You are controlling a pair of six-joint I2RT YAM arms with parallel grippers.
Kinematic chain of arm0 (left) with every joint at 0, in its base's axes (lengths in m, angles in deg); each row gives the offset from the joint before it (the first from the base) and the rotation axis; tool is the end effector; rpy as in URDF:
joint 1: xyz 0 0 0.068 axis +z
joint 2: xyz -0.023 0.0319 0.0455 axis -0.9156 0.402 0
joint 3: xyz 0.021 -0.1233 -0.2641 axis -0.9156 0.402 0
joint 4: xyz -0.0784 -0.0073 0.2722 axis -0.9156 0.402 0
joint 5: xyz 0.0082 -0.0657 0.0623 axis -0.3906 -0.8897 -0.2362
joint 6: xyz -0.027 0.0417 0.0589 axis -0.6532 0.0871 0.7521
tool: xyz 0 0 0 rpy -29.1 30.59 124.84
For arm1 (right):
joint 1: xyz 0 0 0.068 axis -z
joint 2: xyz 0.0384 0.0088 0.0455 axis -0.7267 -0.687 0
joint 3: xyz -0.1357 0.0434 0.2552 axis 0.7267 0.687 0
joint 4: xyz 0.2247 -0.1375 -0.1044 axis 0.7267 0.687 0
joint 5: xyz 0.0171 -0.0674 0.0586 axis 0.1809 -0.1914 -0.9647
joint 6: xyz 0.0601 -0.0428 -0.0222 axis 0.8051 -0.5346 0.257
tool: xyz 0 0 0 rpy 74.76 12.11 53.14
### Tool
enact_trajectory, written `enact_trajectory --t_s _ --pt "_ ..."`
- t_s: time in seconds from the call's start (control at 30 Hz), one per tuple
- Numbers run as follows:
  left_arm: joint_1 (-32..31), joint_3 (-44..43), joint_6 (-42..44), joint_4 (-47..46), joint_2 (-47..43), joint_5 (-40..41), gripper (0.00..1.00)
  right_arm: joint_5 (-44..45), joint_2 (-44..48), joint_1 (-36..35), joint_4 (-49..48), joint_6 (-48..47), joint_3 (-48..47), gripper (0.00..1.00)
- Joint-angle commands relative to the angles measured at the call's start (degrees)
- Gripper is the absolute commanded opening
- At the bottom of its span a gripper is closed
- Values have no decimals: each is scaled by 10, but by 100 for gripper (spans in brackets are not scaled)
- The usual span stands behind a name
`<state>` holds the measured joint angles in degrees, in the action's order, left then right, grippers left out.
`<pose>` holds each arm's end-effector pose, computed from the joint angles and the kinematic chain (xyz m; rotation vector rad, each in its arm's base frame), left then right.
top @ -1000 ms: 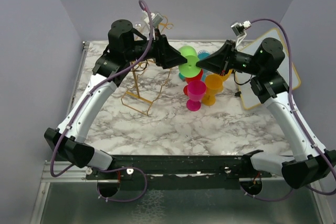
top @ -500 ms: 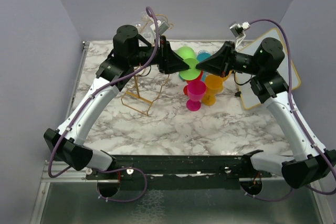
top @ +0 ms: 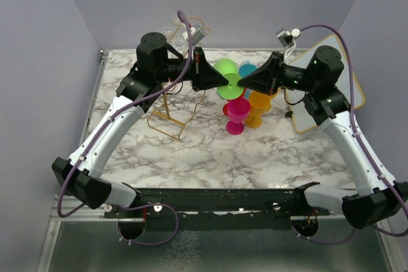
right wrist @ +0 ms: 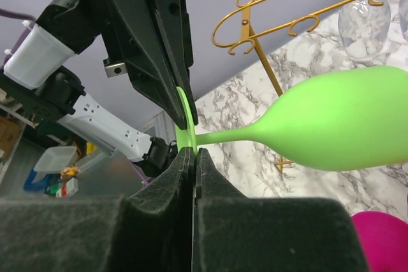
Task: Take the wine glass off the wine glass rack
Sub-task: Place the wine glass at the center of the board.
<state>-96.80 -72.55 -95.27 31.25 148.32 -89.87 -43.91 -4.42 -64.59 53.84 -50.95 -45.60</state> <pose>0.2672 -0.2162 0.4903 0.8348 1.6092 -1.4082 0.2546 0.1402 0.4715 -0.6852 1.5849 1.3783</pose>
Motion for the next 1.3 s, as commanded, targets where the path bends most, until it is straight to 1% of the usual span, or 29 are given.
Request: enact_trajectory --t_s 0.0,0.03,0.07,0.13,0.17,0.27,0.37,0.4,0.47,0.5,0.57,0.67,0.77,0.87,0.93,1.03,1.17,1.27 --pt "-5 12 20 -8 -18 -39 0 7 6 1 8 -11 5 19" --pt "-8 18 26 -8 -22 -48 0 16 4 1 21 -16 -1 30" --pt "-9 25 31 -8 -28 -59 0 24 0 2 35 -21 -9 38" --pt "-10 44 44 -8 -48 -74 0 37 -8 7 56 -24 -27 57" --pt "-11 59 52 -8 -61 -78 0 35 -14 10 60 -21 -36 64" --pt "-11 99 83 -8 -104 -97 0 18 -42 18 59 -13 -60 74" --pt "-11 138 113 -8 -141 -123 0 -29 -91 23 43 34 -78 76" --pt "-11 148 123 -6 -151 -133 0 -53 -103 23 12 64 -71 76" --pt "-11 167 152 -3 -179 -136 0 -104 -121 23 -83 139 -43 89" --pt "-10 179 181 -2 -204 -136 0 -122 -127 23 -128 177 -29 91" --pt "-11 209 229 -4 -242 -126 0 -132 -127 23 -194 226 4 92" --pt "-11 240 252 -35 -277 -143 0 -159 -123 23 -263 267 35 92" --pt "-11 253 262 -62 -286 -182 0 -202 -131 23 -329 315 46 88" --pt "-11 253 266 -68 -282 -207 0 -208 -128 23 -396 370 71 84" --pt "-11 252 266 -69 -278 -220 0 -221 -129 23 -422 390 76 80" --pt "-11 251 267 -69 -271 -228 0 -232 -128 23 -491 442 84 72" --pt "-11 249 270 -69 -261 -230 0 -261 -137 21 -630 549 89 61" --pt "-11 247 276 -70 -254 -238 0 -272 -143 18 -677 592 90 53"
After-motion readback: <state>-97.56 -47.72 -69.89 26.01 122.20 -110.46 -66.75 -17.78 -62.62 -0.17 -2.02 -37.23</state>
